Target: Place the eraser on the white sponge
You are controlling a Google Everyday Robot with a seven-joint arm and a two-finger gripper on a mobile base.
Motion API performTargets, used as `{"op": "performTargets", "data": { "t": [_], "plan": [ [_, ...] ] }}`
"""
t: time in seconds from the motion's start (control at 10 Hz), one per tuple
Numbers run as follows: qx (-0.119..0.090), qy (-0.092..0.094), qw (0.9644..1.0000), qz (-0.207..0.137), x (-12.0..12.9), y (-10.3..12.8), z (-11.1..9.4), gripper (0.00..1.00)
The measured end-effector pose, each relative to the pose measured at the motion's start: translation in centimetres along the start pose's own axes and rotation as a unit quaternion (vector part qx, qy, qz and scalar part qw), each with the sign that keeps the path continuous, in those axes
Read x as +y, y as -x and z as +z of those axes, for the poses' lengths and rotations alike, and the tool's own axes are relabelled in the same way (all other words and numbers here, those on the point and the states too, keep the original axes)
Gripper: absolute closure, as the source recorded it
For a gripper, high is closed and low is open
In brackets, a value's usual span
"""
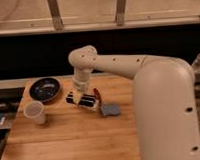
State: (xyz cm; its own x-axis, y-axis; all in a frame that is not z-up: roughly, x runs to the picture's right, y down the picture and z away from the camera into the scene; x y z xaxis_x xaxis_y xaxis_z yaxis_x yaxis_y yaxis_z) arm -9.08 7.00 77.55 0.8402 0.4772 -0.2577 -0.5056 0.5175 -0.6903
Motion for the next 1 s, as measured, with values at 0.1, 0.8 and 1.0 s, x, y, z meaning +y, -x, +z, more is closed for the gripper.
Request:
{"op": "performTargets", "data": {
  "t": [0.1, 0.8, 1.0],
  "plan": [
    [-0.002, -0.001, 1.0000, 0.002, -0.1, -0.2, -0.2, 1.00],
    [-0.003, -0.003, 0.9998, 0.017, -0.3, -0.3, 0.1, 1.00],
    [-0.006, -0.011, 0.9975, 0.069, -3.0, -3.4, -0.4, 1.00]
  ]
}}
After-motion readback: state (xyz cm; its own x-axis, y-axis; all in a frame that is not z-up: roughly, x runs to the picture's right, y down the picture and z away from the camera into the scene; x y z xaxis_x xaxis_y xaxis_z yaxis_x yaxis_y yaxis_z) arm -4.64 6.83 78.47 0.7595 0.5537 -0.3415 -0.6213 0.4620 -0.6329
